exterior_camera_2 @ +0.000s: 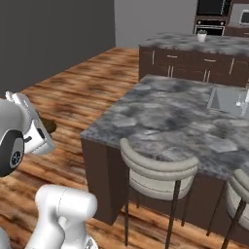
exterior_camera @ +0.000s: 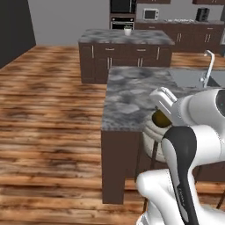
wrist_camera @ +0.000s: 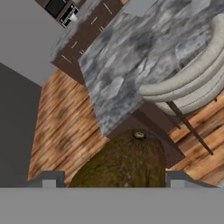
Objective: Transport the chicken drumstick and avocado to the fridge. Place the chicken drumstick on the rack containing meat and place the avocado on the rack containing the vegetable, ensuring meats and vegetables are on different racks.
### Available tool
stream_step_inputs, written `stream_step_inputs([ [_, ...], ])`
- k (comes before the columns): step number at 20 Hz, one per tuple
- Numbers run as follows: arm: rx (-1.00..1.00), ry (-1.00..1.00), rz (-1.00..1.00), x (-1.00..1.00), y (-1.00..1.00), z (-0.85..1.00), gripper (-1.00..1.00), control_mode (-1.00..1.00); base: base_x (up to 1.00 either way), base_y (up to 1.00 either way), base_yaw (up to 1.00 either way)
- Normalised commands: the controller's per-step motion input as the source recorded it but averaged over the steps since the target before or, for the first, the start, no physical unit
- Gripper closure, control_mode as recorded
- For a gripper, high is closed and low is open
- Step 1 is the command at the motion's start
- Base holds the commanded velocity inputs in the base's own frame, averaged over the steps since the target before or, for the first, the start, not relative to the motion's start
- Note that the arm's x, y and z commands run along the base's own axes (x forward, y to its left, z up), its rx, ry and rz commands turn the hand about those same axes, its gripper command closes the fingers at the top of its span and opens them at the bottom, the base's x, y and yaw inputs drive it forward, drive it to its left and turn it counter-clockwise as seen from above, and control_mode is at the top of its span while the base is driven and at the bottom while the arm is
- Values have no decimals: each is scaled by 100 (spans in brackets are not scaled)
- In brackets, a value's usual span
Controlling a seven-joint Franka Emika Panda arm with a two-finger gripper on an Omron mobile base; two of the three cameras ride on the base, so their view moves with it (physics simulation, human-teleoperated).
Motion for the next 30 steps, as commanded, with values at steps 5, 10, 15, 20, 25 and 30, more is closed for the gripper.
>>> stream_step_inputs([
  [5,0,0,0,0,0,0,100,100,70,100,0],
  [10,0,0,0,0,0,0,100,100,74,100,-1],
  [15,0,0,0,0,0,0,100,100,92,100,-14],
  [20,0,0,0,0,0,0,100,100,100,100,-26],
  [25,0,0,0,0,0,0,100,100,100,100,-31],
  [30,0,0,0,0,0,0,100,100,100,99,-41],
])
